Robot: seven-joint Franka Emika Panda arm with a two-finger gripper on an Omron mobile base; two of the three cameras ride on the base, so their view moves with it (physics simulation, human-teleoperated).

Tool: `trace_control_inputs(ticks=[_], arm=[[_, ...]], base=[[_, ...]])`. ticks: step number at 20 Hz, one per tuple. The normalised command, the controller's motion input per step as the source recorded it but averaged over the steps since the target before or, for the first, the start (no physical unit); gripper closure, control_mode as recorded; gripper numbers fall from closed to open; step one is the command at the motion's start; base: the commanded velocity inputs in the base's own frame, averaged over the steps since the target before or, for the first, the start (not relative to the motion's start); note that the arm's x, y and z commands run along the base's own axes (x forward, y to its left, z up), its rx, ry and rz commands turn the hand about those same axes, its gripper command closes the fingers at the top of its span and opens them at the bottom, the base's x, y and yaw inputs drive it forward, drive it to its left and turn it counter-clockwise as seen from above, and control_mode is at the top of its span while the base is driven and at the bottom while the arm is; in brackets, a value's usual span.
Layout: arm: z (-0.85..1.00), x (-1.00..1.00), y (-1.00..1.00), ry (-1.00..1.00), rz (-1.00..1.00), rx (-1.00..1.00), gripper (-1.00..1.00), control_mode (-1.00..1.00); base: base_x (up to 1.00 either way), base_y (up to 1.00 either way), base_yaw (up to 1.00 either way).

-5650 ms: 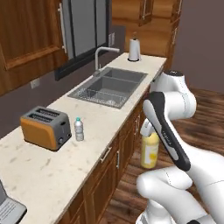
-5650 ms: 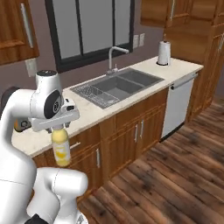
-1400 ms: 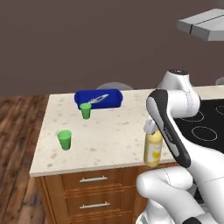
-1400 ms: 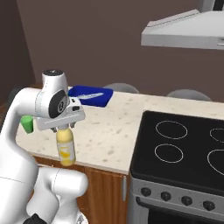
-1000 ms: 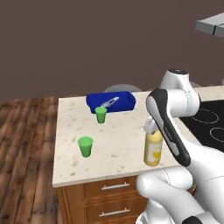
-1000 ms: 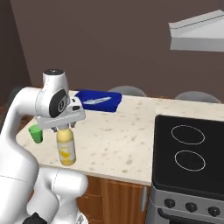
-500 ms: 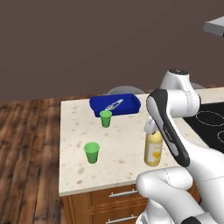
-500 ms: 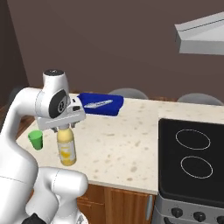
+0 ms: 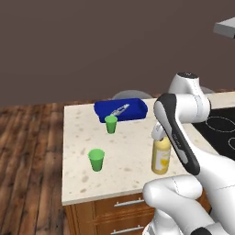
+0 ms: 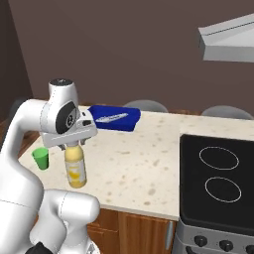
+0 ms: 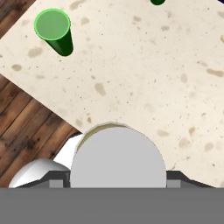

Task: Place the drinks on the dining counter in a tight cluster.

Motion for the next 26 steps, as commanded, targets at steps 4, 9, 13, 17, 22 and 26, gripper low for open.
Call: trace_control_inputs(ticks=[4, 9, 13, 17, 22, 26], arm=[[0.0, 0.0, 0.0, 0.0, 0.0, 0.0, 1.0, 1.0], [-0.05, 0.16, 0.0, 0.0, 0.0, 0.0, 1.0, -1.0], [-0.19, 0.42, 0.0, -0.07, 0.0, 0.01, 1.0, -1.0], [-0.29, 0.37, 0.05, -0.06, 0.0, 0.03, 1.0, -1.0], [-0.31, 0.48, 0.12, 0.0, 0.0, 0.04, 1.0, -1.0], [-0.36, 0.32, 0.11, -0.01, 0.0, 0.0, 1.0, -1.0]], base=[[0.08, 0.0, 0.01], [0.19, 0.0, 0.02], [0.0, 0.0, 0.0], [0.0, 0.0, 0.0], [0.0, 0.0, 0.0], [0.0, 0.0, 0.0]])
